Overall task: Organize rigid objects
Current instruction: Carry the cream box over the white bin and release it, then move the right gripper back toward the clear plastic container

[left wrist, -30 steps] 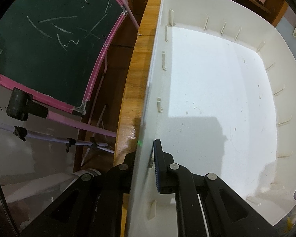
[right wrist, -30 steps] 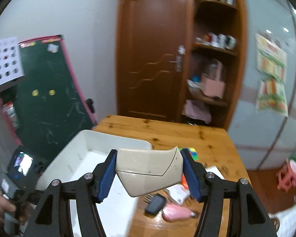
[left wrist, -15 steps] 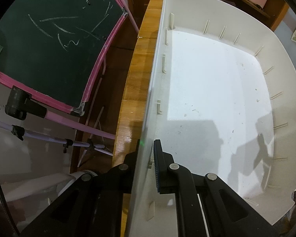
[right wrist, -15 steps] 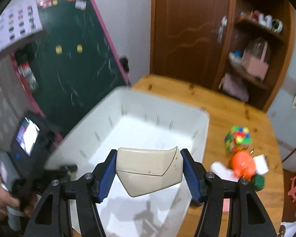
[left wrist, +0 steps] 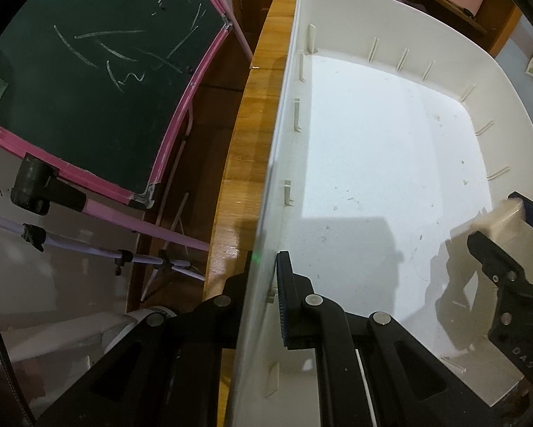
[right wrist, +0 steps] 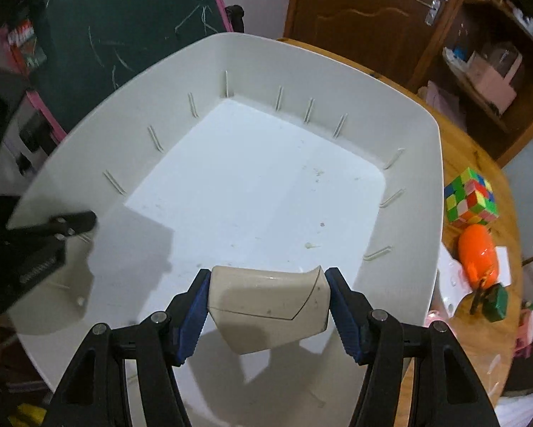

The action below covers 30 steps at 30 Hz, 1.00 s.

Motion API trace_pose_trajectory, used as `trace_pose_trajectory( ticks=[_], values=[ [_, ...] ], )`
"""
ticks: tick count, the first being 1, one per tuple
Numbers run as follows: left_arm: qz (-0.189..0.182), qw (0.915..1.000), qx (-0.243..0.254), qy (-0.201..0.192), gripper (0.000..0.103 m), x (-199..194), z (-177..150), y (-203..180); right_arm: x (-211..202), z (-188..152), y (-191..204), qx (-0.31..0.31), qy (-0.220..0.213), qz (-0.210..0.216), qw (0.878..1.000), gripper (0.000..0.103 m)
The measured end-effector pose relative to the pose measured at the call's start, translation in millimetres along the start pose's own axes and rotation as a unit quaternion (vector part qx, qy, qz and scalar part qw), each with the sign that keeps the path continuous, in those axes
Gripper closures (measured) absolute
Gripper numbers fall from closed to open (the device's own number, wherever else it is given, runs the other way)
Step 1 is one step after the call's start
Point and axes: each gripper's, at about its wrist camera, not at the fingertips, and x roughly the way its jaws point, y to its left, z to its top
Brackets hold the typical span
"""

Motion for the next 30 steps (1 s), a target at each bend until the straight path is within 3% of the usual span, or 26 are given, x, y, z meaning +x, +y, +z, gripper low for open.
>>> trace_pose_trajectory(
  ticks=[4, 10, 12, 18, 24, 30],
  values=[
    [0.001, 1.0, 0.001, 0.003, 0.093, -0.2, -0.4, 0.1, -2.8, -1.9, 0.0, -0.002, -0.004, 0.0, 1.0, 0.037],
    [0.002, 1.0, 0.001, 0.003, 0.092, -0.3, -1.0, 0.5, -21.4, 0.4, -20.5, 0.044, -0.032, 0.037, 0.998, 0.036],
    [0.003, 1.0, 0.002, 0.003, 0.092, -0.3, -1.4, 0.5, -33.1, 0.4, -28.0, 0.06, -0.051, 0.042, 0.996, 0.029],
    [0.005, 1.0, -0.002, 0.005, 0.092, -1.3, -2.5, 0.5, -69.9, -4.3, -38.7, 0.078, -0.116, 0.03, 0.99, 0.022],
    [0.008, 0.9999, -0.006, 0.004, 0.09, -2.6, -2.9, -0.4, -87.6, -12.5, -35.9, 0.062, -0.137, 0.002, 0.989, 0.022],
    [0.003, 0.9998, -0.019, 0.001, 0.09, -3.4, -3.4, 2.8, -103.3, -26.2, -48.9, 0.088, -0.165, 0.045, 0.981, 0.022]
  ],
)
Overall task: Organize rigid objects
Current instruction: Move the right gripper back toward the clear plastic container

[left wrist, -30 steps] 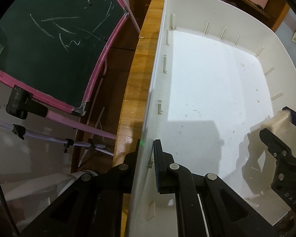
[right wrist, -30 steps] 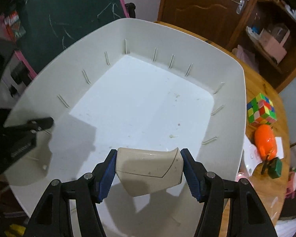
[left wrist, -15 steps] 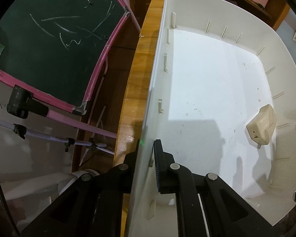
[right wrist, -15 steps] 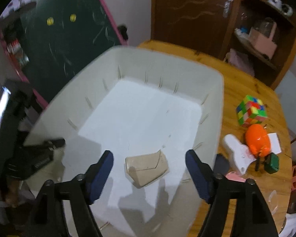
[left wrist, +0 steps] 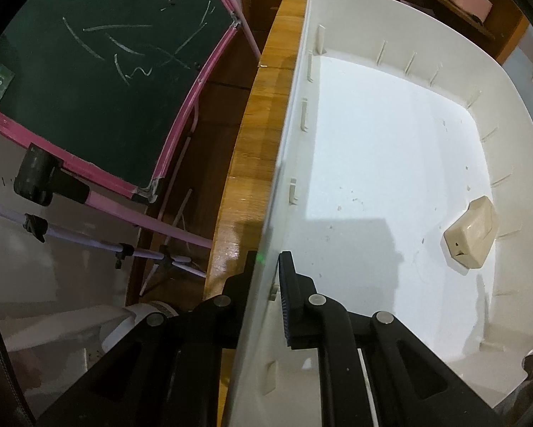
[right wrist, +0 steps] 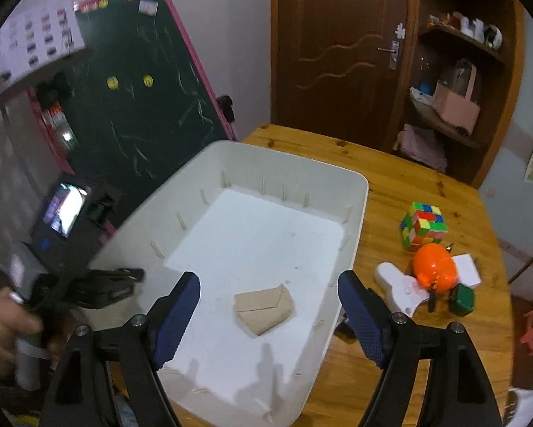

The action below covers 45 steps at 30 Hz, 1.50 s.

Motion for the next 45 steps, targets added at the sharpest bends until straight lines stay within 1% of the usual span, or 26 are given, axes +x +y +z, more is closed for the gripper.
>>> trace_pose_trajectory(
  ticks=[3, 9, 18, 21, 23, 25, 28, 32, 35, 40, 45],
  values=[
    [-0.002, 1.0, 0.0, -0.004, 0.091, -0.7, 0.1, 1.1, -11.5, -1.8, -9.2, 0.015, -0.022, -0.01, 1.0, 0.022],
    [-0.018, 0.9997, -0.019, -0.004, 0.092, 0.8, 1.1, 4.5, -34.5, -9.3, -27.9, 0.033, -0.062, -0.02, 0.997, 0.022],
    [-0.011, 0.9995, -0.029, -0.003, 0.091, 1.6, 2.0, 3.5, -69.5, -26.1, -62.9, 0.059, -0.118, -0.038, 0.99, 0.022],
    [-0.013, 0.9992, -0.037, -0.003, 0.091, 1.2, 1.8, 4.7, -80.0, -32.8, -80.7, 0.074, -0.137, -0.03, 0.987, 0.022],
    [-0.009, 0.9993, -0.036, -0.004, 0.091, 1.5, 1.8, 3.9, -85.6, -36.3, -94.3, 0.087, -0.145, -0.034, 0.985, 0.022],
    [-0.004, 0.9994, -0.033, -0.005, 0.091, 1.2, 1.6, 2.3, -88.4, -38.9, -104.6, 0.092, -0.146, -0.042, 0.984, 0.022],
    [-0.006, 0.9993, -0.037, -0.006, 0.091, 1.5, 1.2, 3.7, -89.9, -42.9, -120.0, 0.091, -0.142, -0.077, 0.983, 0.022],
    [-0.005, 0.9994, -0.034, -0.011, 0.091, 1.0, 0.6, 3.5, -87.8, -52.7, -137.6, 0.081, -0.134, -0.109, 0.982, 0.022],
    [-0.003, 0.9994, -0.029, -0.016, 0.091, -0.3, -0.4, 2.7, -84.5, -60.7, -150.2, 0.086, -0.128, -0.116, 0.981, 0.022],
    [0.0, 0.9995, -0.024, -0.019, 0.091, -1.0, -0.3, 1.9, -75.2, -79.1, -176.4, 0.107, -0.107, -0.122, 0.981, 0.022],
    [0.003, 0.9996, -0.021, -0.017, 0.09, -0.9, 0.7, 0.9, -63.2, -97.6, -194.4, 0.116, -0.085, -0.129, 0.981, 0.022]
  ],
)
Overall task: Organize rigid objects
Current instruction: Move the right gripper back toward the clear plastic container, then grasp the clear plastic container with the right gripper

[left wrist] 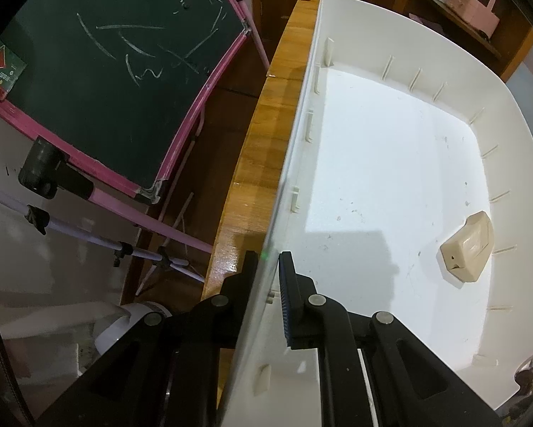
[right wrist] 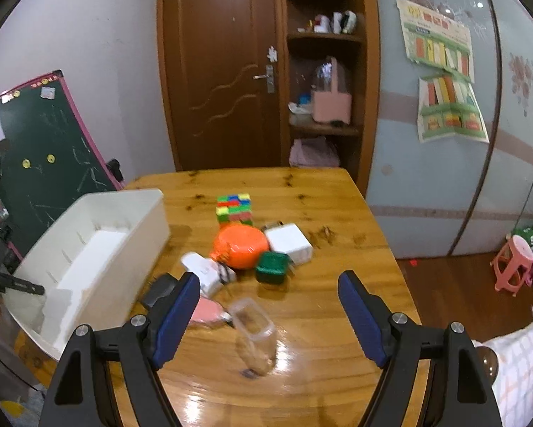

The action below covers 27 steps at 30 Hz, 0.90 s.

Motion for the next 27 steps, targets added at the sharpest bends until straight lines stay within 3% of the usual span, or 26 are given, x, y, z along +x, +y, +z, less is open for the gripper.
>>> trace_pose_trajectory(
  ticks=[14, 27],
  values=[
    [-0.004, 0.9999, -0.012, -0.001, 0.09, -0.4, -1.1, 1.0, 37.0, -28.4, -15.3, -0.002, 0.047, 0.027, 0.999, 0.022],
    [-0.004, 0.9999, -0.014, -0.002, 0.089, 0.1, -1.8, 2.0, 66.2, -35.4, -27.0, 0.037, 0.078, 0.083, 0.993, 0.022]
  ],
)
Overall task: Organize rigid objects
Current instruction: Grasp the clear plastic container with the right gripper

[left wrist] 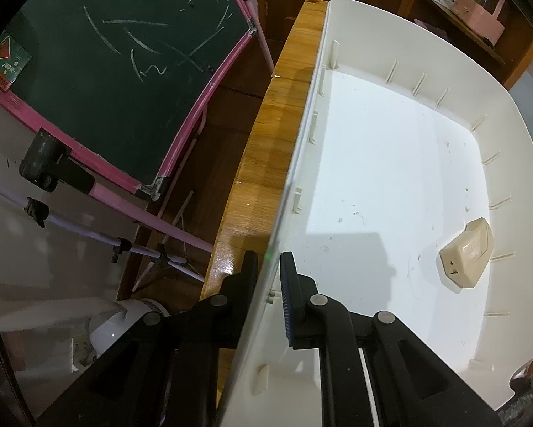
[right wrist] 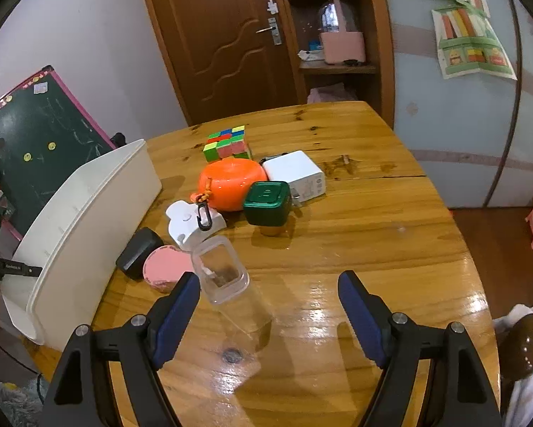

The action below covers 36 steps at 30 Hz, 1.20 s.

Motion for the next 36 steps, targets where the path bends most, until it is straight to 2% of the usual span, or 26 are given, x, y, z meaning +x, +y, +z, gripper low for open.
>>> trace_pose_trajectory(
  ticks=[3, 8, 10, 12, 13, 15, 21, 27, 36],
  values=[
    [0.0, 1.0, 0.0, 0.0, 0.089, 0.1, 0.0, -0.2, 3.7, -0.6, 6.4, -0.015, 0.004, 0.011, 1.0, 0.022],
    [0.0, 1.0, 0.0, 0.0, 0.089, 0.2, -0.2, -0.6, 19.4, -0.9, 20.1, -0.047, 0.018, -0.003, 0.999, 0.023],
    [0.0, 1.0, 0.0, 0.0, 0.089, 0.3, -0.2, -0.6, 25.5, -0.9, 23.6, -0.055, 0.025, -0.007, 0.998, 0.03],
    [0.001, 1.0, 0.0, 0.001, 0.088, 0.3, -0.2, -0.6, 31.1, -1.5, 25.9, -0.061, 0.037, -0.011, 0.997, 0.05],
    [0.002, 1.0, 0.0, 0.001, 0.088, 0.3, -0.1, -0.5, 33.2, -2.0, 26.5, -0.062, 0.04, -0.015, 0.997, 0.054],
    [0.003, 1.0, 0.0, 0.001, 0.088, 0.0, -0.1, -0.6, 36.4, -3.6, 26.8, -0.058, 0.045, -0.015, 0.997, 0.071],
    [0.006, 1.0, -0.003, 0.001, 0.087, -0.1, 0.1, -0.5, 30.9, -5.6, 27.0, -0.034, 0.036, -0.002, 0.999, 0.073],
    [0.008, 1.0, -0.003, 0.001, 0.086, -0.4, -0.1, -1.7, 17.9, -2.6, 30.9, -0.028, 0.02, -0.005, 0.999, 0.073],
    [0.006, 1.0, -0.005, 0.0, 0.086, -0.4, 0.2, -1.3, 5.9, 0.3, 38.4, -0.021, 0.023, -0.015, 0.999, 0.073]
  ],
)
